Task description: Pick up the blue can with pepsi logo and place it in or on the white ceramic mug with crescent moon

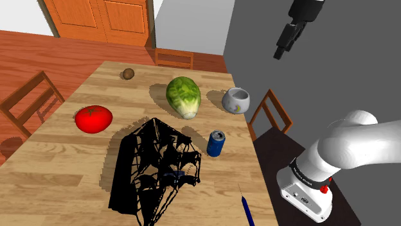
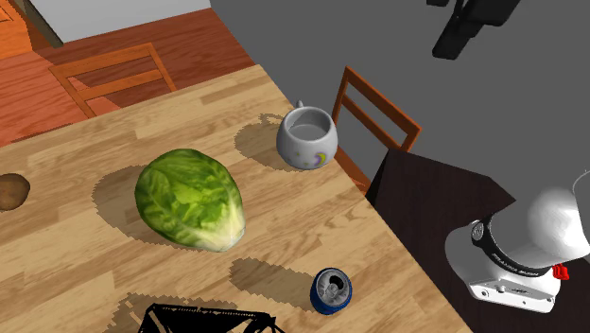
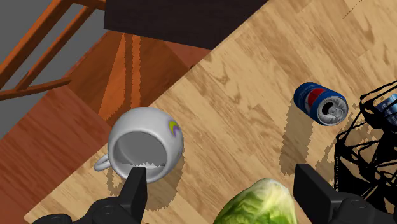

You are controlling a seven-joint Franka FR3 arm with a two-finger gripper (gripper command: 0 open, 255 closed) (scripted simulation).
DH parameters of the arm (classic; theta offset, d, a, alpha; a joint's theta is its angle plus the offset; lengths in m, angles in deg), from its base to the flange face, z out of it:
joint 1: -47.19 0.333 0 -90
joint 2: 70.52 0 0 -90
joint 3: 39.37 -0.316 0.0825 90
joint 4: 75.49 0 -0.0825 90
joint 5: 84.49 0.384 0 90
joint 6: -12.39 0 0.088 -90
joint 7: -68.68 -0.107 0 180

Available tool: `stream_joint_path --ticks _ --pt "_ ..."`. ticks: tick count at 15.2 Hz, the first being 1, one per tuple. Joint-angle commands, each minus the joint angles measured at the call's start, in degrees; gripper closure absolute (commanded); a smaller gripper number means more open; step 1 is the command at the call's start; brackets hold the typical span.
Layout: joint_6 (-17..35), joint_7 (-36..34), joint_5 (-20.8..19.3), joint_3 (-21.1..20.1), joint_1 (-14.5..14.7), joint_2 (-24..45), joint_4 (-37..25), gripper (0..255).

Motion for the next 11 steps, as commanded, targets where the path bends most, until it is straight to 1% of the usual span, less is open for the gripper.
stream_joint_path --ticks 1,6,11 --pt "0.00 0.00 0.00 0.00 0.00 0.00 0.00 0" --pt "6.30 -3.47 3.20 -3.47 1.59 0.75 6.97 0" --pt "13.19 -6.80 6.61 -7.26 3.49 3.27 12.60 0"
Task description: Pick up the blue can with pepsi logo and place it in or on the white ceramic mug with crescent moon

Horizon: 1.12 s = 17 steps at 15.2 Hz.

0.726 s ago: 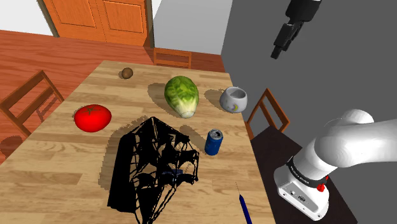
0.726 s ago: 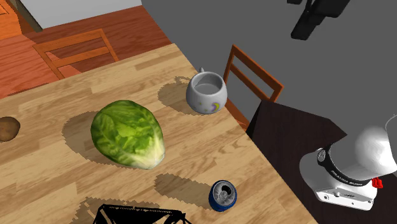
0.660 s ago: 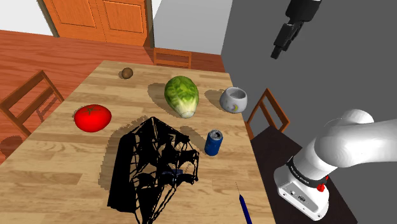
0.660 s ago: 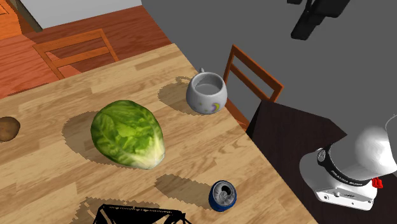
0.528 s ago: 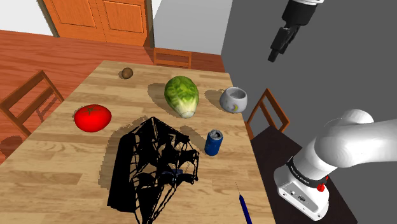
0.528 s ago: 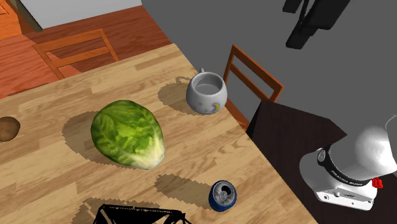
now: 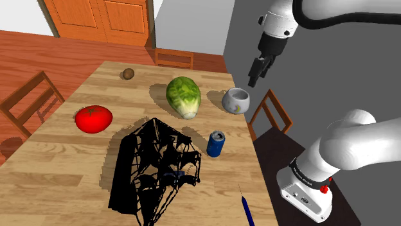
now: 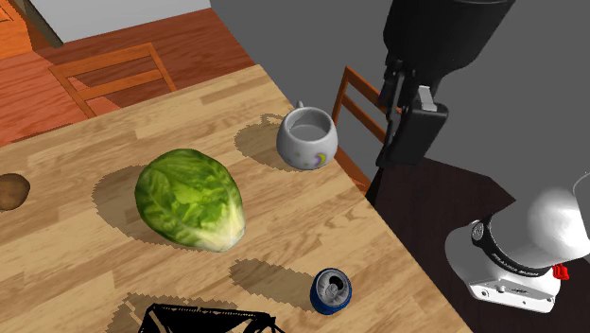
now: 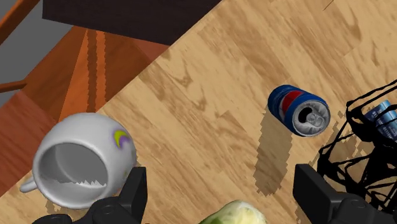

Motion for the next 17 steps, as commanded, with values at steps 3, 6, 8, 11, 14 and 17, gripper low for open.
stream_joint_path --ticks 3,6,8,11,14,17 --pt "6.05 -2.53 2.73 -3.08 1.60 2.97 3.92 0" --pt "10.78 -4.45 4.77 -5.58 2.85 6.21 6.01 0" --pt "14.07 -5.70 6.07 -7.30 3.64 8.81 7.06 0" --pt "19.15 -7.59 7.84 -9.93 4.73 13.37 8.10 0" --pt "24.38 -9.54 9.24 -12.61 5.63 18.69 8.47 0" --pt "29.64 -11.67 10.04 -15.30 6.29 24.69 8.17 0"
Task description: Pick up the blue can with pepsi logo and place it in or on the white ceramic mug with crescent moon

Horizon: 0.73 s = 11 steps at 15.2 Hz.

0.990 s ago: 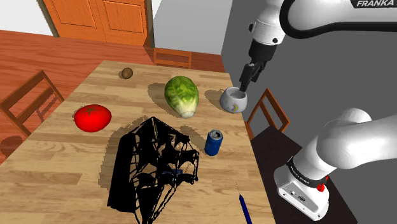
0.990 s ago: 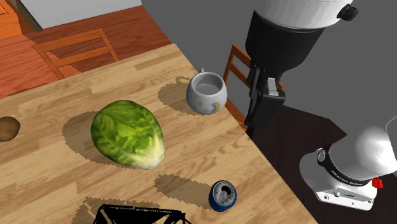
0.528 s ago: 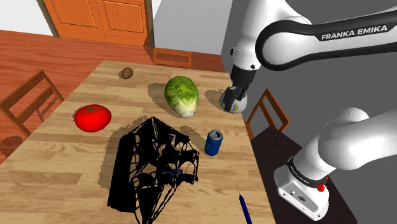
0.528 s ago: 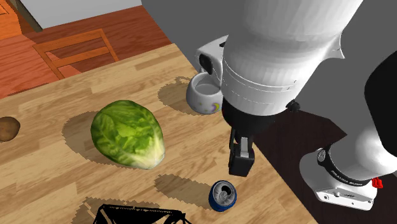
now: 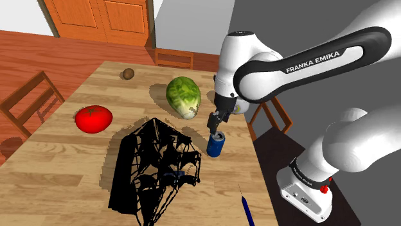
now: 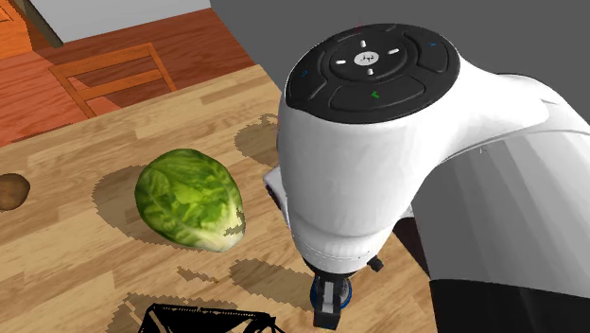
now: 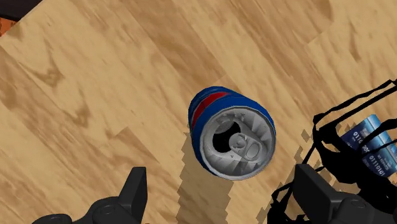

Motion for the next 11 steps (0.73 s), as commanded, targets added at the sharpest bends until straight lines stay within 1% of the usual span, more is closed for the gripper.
stream_joint_path --ticks 1,8,11 --pt "3.22 -1.39 0.24 -1.60 0.25 3.93 -0.56 0" --pt "10.07 -1.98 -0.05 -2.88 0.09 8.42 1.85 0" --pt "10.65 -2.05 -0.11 -2.98 0.07 8.83 2.03 0"
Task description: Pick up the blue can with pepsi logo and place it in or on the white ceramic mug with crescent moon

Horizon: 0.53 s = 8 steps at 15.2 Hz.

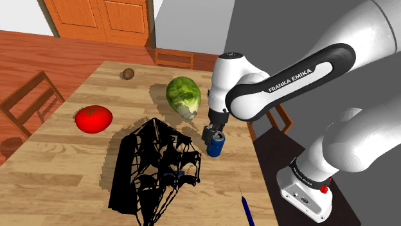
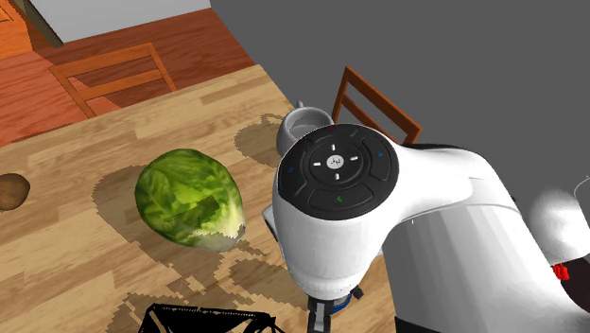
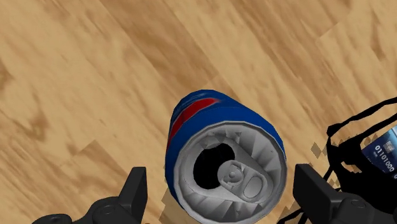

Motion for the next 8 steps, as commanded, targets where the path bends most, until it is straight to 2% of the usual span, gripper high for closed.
stream_joint_path --ticks 1,5,6,8 --pt "0.22 -0.05 -0.03 -0.05 -0.01 0.18 0.02 0" --pt "0.20 -0.05 -0.03 -0.05 -0.01 0.16 0.02 0" --pt "0.20 -0.05 -0.03 -0.05 -0.01 0.16 0.02 255" --pt "0.20 -0.05 -0.03 -0.05 0.00 0.16 0.03 255"
